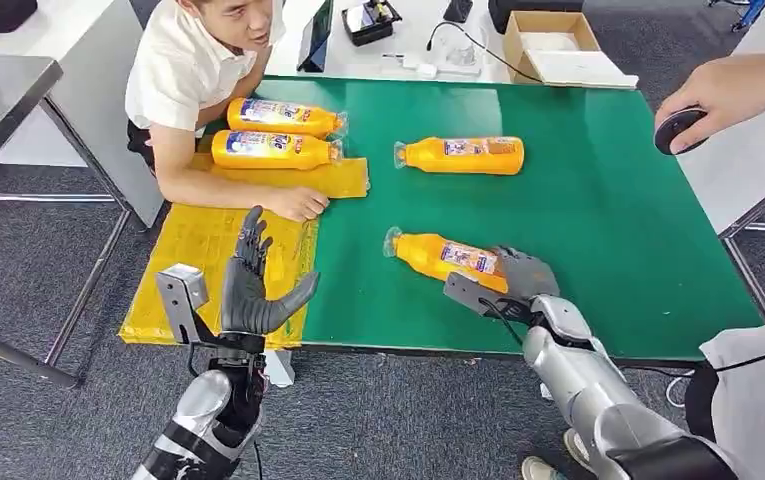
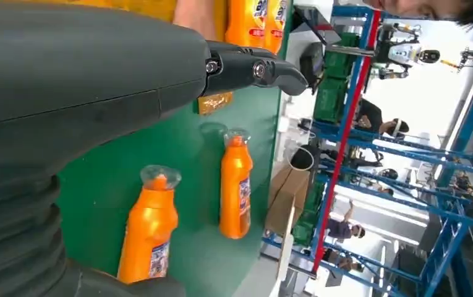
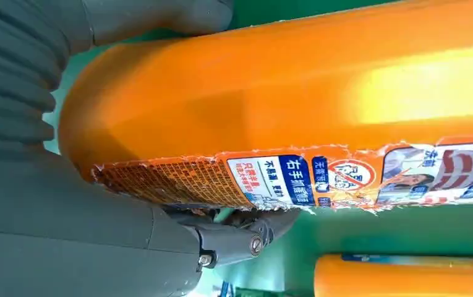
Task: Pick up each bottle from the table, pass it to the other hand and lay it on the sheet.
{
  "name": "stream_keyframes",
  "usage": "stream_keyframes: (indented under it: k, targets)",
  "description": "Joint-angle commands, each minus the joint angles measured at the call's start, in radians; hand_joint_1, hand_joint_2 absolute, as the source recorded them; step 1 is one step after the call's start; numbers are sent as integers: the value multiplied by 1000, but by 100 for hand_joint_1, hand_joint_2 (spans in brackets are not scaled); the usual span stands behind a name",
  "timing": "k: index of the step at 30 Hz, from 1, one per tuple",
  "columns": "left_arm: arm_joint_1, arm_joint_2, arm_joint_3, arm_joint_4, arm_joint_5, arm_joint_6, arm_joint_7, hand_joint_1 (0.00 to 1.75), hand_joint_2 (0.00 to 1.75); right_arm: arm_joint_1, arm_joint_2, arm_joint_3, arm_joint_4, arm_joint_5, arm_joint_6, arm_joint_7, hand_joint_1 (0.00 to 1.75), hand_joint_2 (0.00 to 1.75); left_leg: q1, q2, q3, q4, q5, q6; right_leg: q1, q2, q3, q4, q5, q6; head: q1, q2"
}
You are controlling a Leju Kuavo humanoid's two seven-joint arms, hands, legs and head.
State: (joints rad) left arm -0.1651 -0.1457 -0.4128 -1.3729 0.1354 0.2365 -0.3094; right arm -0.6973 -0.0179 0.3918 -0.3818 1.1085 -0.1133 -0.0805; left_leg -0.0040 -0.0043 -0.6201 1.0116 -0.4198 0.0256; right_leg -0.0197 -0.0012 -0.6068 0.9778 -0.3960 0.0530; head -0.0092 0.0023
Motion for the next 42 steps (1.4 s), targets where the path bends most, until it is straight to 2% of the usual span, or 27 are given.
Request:
stream_keyframes:
  k: [1,8,10,12,13,16,20,24,27,31,36,42]
  targets:
    - [-46,-4,16,79,11,1,-5,0,175,20,-6,9,107,-18,74,21,175,175,1,-3,4,-1,0,-1,1,-3,5,-2,-1,-2,0,0]
    - [-47,-4,14,78,13,1,-7,0,175,27,-6,-25,95,-55,80,-8,175,175,2,-4,8,-2,-1,-2,2,-4,10,-3,-1,-3,0,0]
    - [-43,-3,10,73,18,1,-10,0,175,39,6,-88,81,-132,91,-76,175,175,1,-2,7,-1,0,-1,1,-2,8,-2,-1,-2,0,0]
    - [-37,1,-1,72,27,-5,-10,0,175,59,34,-219,61,-297,150,-207,175,175,2,-2,8,-2,0,-1,2,-3,9,-2,-1,-2,0,0]
    - [-34,2,-5,71,29,-7,-10,0,175,63,40,-238,52,-325,153,-230,175,175,2,-3,9,-2,-1,-2,3,-3,11,-3,-2,-3,0,0]
    - [-29,2,-8,72,29,-8,-10,0,175,62,46,-235,51,-324,154,-229,175,175,2,1,11,-2,-2,-2,3,1,11,-3,-1,-3,1,0]
    - [-30,2,-8,72,29,-8,-10,0,175,61,44,-235,50,-324,155,-229,175,175,2,1,11,-1,-2,-2,2,0,10,-2,-1,-2,0,0]
    - [24,29,-53,42,97,-103,41,0,175,109,89,-286,-71,-464,147,-418,175,175,3,3,12,-2,-2,-2,3,1,12,-3,-1,-3,0,0]
    - [76,58,-98,23,134,-194,49,0,175,210,111,-210,-303,-581,213,-477,175,175,2,5,12,-2,-2,-2,3,4,11,-2,-1,-2,0,0]
    - [94,58,-106,41,176,-249,65,0,175,333,140,-72,-579,-720,218,-455,175,175,3,5,8,-1,-4,-3,3,4,8,0,-2,-3,0,0]
    - [52,35,-136,79,172,-247,80,0,175,323,145,101,-554,-702,198,-457,175,175,3,2,0,0,-3,-2,3,3,0,1,-2,-2,0,0]
    - [38,22,-149,84,175,-235,84,0,175,329,161,166,-552,-722,182,-507,175,175,3,0,-1,-1,-2,-2,3,1,-1,0,-2,-3,0,0]
